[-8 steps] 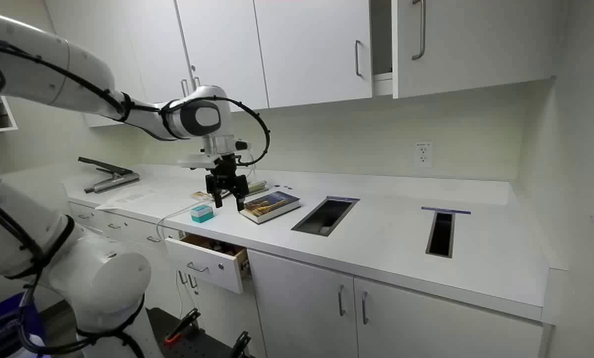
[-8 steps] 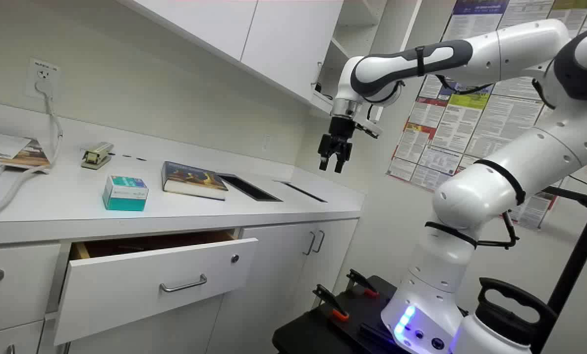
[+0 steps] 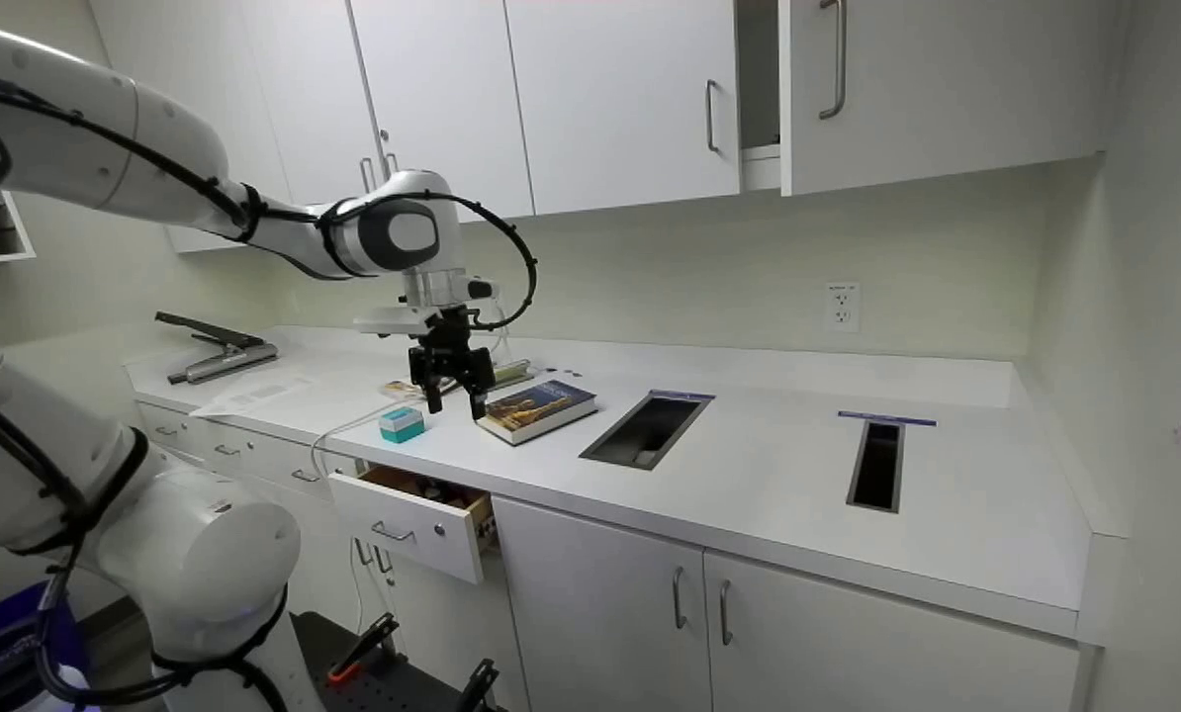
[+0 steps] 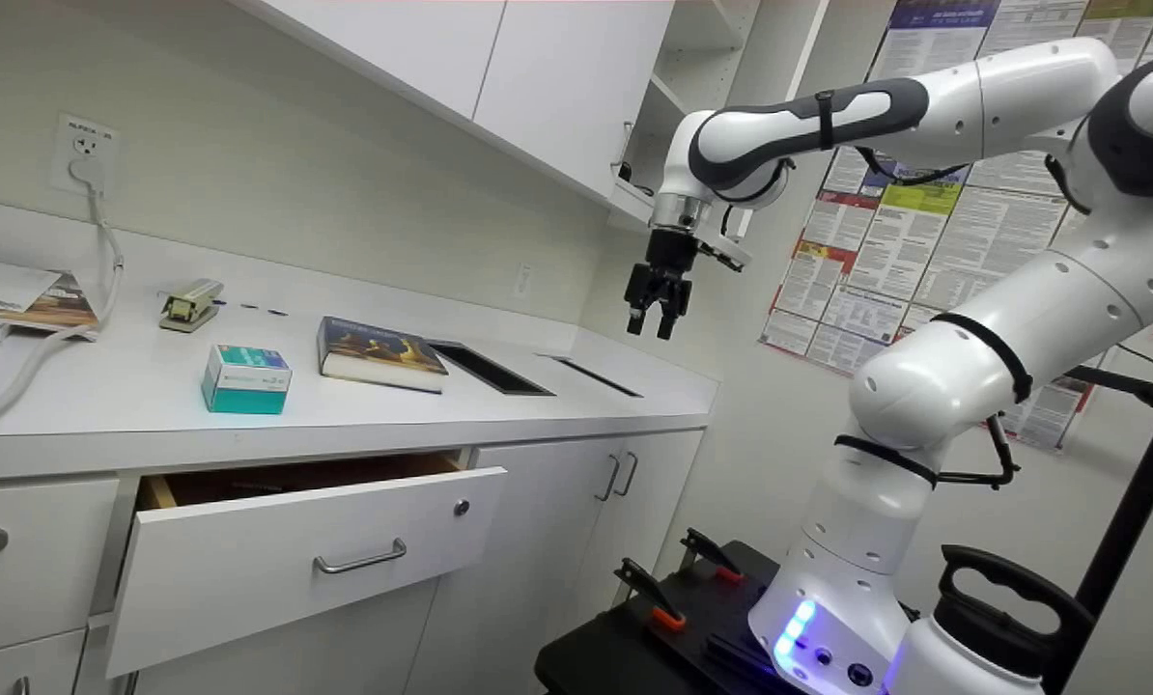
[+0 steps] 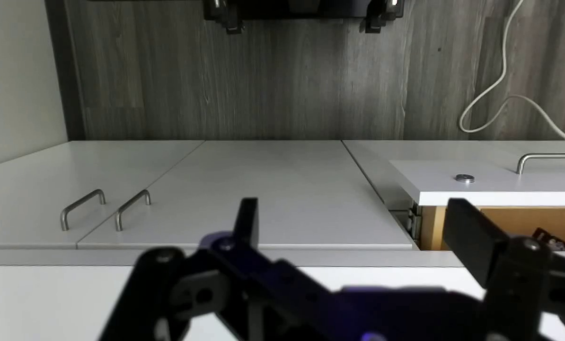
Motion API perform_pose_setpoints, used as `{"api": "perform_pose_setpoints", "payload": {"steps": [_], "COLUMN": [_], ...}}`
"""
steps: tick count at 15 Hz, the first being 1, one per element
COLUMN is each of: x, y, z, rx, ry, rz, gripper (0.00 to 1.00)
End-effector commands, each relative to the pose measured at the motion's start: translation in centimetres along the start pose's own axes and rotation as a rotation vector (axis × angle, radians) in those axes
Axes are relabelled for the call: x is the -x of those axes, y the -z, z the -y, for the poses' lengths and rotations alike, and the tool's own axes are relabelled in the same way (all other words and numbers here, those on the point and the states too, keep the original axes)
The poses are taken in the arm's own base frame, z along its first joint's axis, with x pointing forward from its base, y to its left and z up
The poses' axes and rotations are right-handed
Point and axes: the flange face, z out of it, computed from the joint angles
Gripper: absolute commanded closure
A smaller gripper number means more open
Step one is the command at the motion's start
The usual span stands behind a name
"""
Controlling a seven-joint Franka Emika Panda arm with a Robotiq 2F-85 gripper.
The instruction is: Close the right top cabinet door
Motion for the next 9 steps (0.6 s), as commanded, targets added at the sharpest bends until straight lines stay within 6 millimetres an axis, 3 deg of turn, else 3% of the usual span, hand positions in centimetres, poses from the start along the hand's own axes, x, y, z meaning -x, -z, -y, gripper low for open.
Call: {"api": "perform_pose_setpoints", "payload": {"steps": [1, 6, 9], "x": [0.0, 0.7, 2.0], "y": [0.6, 7.5, 12.7], "z": [-0.2, -3.8, -7.5], "rx": [0.009, -0.013, -0.041], "ry": [-0.027, -0.237, -0.378], "rz": [-0.03, -0.224, -0.317], "gripper": [0.0, 0.0, 0.0]}}
